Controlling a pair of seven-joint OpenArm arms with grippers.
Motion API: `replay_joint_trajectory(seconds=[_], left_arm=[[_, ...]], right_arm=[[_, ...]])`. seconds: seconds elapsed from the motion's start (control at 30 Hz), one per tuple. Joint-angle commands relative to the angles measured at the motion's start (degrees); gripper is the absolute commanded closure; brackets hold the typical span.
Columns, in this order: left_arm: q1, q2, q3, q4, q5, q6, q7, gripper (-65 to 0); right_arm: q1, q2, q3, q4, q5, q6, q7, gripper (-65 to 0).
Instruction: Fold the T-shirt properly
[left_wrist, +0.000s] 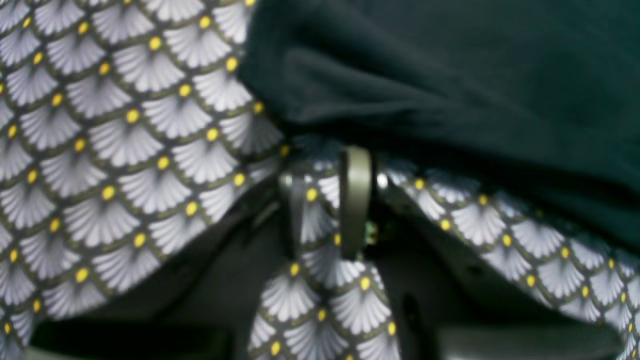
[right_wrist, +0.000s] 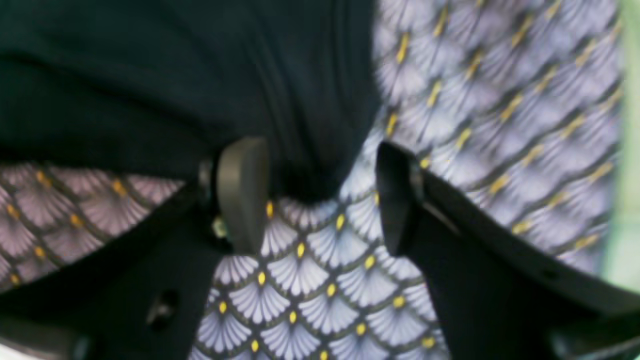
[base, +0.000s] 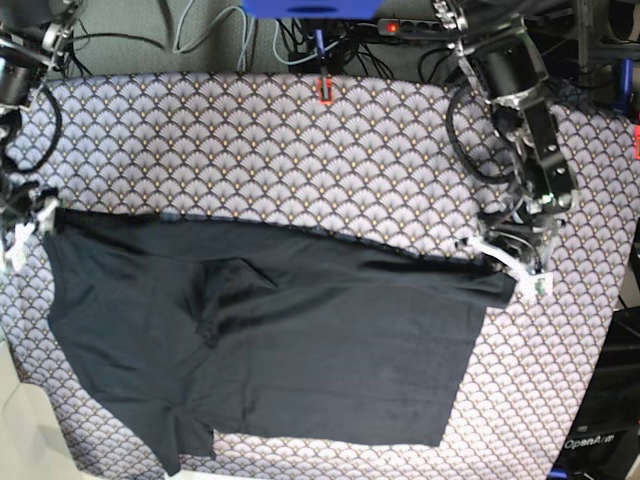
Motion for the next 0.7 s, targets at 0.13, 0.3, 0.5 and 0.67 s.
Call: replay_joint_trajectory(seconds=[0.13, 0.3, 0.5, 0.67], left_arm=[[-1.4, -0.8, 0.2, 1.1, -0.6, -0.4, -1.6, -12.6], [-1.9, -0.7, 0.2, 1.1, -0.6, -0.3, -1.6, -12.6], [-2.0, -0.4, 0.5, 1.1, -0.6, -0.3, -1.6, -12.6], [-2.0, -0.3, 0.5, 1.0, -0.6, -0.3, -1.6, -12.6]], right_arm=[[2.3, 1.4, 0.1, -1.9, 0.8, 0.1, 2.5, -35.8], [2.5, 0.1, 0.1, -1.9, 0.8, 0.1, 2.5, -35.8], [2.5, -1.2, 0.1, -1.9, 0.8, 0.1, 2.6, -35.8], [2.5, -1.7, 0.1, -2.0, 0.8, 0.1, 4.6, -35.4]])
